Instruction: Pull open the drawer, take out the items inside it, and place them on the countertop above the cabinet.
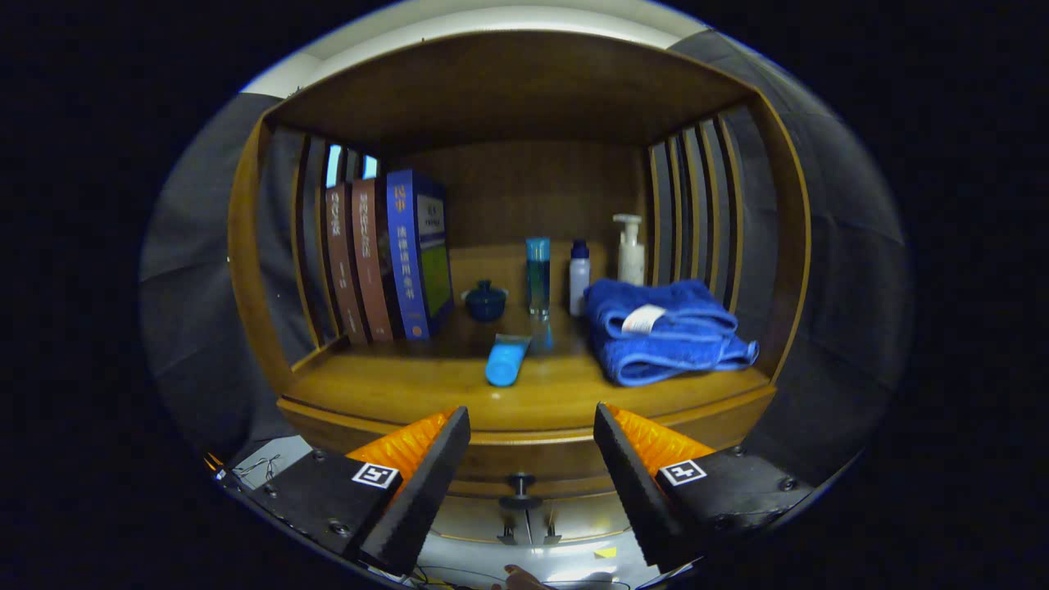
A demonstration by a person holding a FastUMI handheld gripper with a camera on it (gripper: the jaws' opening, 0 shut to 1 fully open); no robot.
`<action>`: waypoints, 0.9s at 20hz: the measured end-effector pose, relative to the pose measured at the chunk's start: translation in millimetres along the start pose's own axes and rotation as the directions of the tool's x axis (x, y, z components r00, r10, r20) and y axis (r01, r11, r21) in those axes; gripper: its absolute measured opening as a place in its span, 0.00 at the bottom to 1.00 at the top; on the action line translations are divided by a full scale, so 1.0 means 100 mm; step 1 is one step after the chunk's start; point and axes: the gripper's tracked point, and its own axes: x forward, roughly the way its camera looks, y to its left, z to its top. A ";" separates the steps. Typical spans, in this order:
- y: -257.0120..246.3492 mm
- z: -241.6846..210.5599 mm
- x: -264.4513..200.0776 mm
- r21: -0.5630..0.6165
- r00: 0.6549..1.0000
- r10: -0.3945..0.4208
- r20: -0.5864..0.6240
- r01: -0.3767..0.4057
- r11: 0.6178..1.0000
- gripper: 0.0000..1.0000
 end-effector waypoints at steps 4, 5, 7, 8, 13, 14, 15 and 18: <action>-0.07 0.64 -0.35 -0.020 0.993 0.001 0.115 0.001 1.000 1.00; -0.07 0.77 -0.45 -0.022 0.991 0.004 0.134 -0.001 1.000 0.99; -0.08 1.02 -0.64 -0.025 0.984 0.010 0.175 -0.006 1.000 0.99; -0.08 1.13 -0.73 -0.029 0.981 0.011 0.193 -0.006 1.000 0.99; -0.07 1.39 -1.09 -0.023 0.976 0.020 0.217 -0.016 1.000 0.99; -0.06 1.42 -1.13 -0.018 0.975 0.027 0.221 -0.023 1.000 0.99; -0.06 1.43 -1.17 -0.017 0.974 0.029 0.227 -0.026 1.000 0.99; -0.05 1.46 -1.27 -0.031 0.969 0.031 0.244 -0.024 0.999 0.99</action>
